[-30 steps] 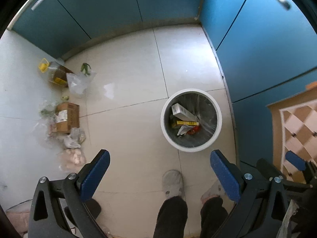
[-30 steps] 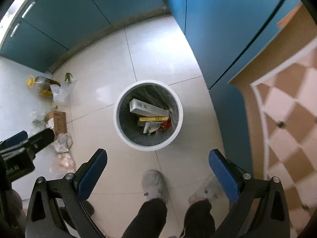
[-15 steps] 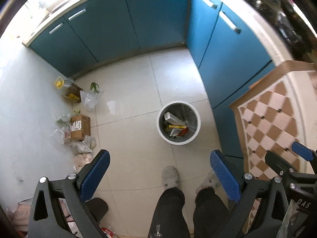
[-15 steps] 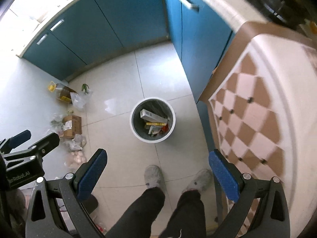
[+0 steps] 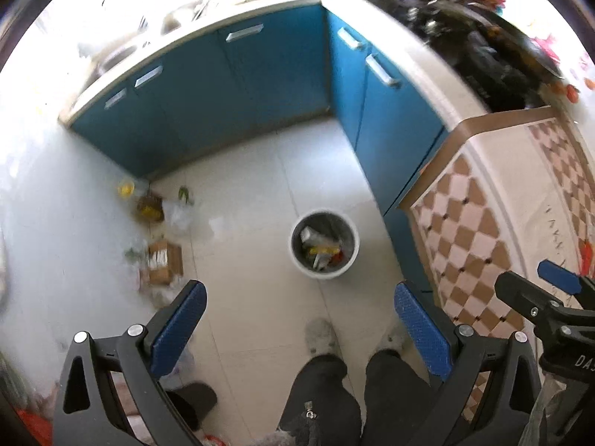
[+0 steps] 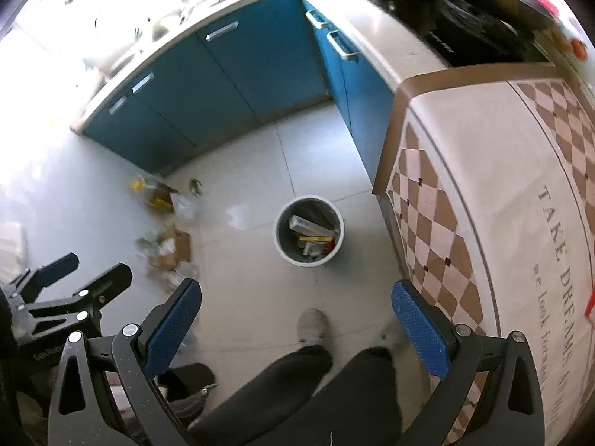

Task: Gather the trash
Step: 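Move both tools back from the bin to the counter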

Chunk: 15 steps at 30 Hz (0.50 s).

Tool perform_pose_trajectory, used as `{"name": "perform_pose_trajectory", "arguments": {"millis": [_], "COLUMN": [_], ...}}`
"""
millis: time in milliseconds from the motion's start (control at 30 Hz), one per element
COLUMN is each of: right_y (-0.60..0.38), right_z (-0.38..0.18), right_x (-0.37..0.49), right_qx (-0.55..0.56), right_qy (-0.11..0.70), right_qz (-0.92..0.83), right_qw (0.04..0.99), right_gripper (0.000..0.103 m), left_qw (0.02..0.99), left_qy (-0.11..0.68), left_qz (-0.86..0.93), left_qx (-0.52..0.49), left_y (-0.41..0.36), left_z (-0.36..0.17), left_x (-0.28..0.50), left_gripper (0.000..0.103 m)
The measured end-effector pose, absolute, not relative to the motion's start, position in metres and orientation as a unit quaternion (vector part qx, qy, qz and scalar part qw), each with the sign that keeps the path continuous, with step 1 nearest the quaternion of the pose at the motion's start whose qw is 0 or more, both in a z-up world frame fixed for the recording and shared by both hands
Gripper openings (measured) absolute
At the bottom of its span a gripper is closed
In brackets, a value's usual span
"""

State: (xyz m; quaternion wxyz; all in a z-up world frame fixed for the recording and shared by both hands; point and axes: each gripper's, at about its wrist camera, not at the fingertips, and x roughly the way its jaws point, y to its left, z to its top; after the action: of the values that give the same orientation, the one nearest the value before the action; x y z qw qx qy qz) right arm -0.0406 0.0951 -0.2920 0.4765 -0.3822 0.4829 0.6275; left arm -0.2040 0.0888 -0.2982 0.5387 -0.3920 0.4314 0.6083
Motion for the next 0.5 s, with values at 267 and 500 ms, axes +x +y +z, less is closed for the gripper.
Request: {"name": "perform_pose_trajectory", "arguments": {"millis": [267, 500], "right_y": [0.074, -0.014], "right_z": [-0.254, -0.245], "right_x": [0.092, 0.289], "right_qx": [-0.259, -0.147], "right_qy": [0.533, 0.577], "right_qz": [0.591, 0.445], "right_qw": [0.548, 0.668], "right_gripper": [0.103, 0.103], "left_qw": [0.647, 0.719], "left_qy": [0.433, 0.474], "left_qz": [0.538, 0.386], "left_qx": [-0.323, -0.331], "left_y": [0.123, 0.128], "left_z": [-0.263, -0.288], "left_x": [-0.054, 0.141], "left_gripper": [0.103, 0.103]}}
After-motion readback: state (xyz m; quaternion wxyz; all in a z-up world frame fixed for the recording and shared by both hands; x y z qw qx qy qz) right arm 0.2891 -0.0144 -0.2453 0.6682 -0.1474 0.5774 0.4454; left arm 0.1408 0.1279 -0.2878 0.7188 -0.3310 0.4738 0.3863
